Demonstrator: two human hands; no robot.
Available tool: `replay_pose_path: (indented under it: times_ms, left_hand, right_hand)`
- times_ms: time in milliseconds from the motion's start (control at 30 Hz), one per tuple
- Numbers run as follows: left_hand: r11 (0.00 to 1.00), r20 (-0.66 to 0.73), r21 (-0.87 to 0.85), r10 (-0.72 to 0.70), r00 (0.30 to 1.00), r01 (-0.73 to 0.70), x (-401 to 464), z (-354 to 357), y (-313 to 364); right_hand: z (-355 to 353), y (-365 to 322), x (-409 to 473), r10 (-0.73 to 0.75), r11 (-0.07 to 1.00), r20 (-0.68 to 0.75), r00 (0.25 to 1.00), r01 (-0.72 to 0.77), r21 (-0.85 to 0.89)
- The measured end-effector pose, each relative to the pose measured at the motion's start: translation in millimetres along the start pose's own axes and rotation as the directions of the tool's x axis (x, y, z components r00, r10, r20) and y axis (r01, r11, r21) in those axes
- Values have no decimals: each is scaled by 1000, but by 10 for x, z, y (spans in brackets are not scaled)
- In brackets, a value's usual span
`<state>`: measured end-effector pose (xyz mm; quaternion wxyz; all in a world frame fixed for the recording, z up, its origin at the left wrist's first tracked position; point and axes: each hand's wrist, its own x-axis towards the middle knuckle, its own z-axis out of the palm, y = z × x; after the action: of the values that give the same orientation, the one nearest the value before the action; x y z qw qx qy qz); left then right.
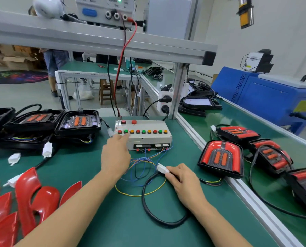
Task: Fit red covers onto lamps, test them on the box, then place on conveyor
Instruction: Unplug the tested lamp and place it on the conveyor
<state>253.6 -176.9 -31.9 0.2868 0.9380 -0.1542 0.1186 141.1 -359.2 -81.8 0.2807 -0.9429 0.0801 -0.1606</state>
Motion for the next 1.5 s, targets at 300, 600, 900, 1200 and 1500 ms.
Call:
replay_pose_path:
  times_ms: [300,600,900,1200,1500]
  left_hand:
    - [914,83,405,-22,996,-13,159,81,-131]
    - [940,85,341,-28,996,-3,165,96,-169]
    - [952,69,307,-16,998,-6,111,65,-184]
    - [950,102,309,3,995,-35,92,49,-202]
    - [817,301,-104,570,765,-568,-248,-149,30]
  right_hand:
    - [-295,-92,-91,-31,996,-285,958,7,-85]
    - [-1125,658,-16,766,605,-238,597,-544,582]
    - [-1089,720,38,754,199,98,649,-368,908]
    - [-736,580,-27,615,164,-1,789,-126,978]
    - [-453,485,16,519,86,40,854,-98,991]
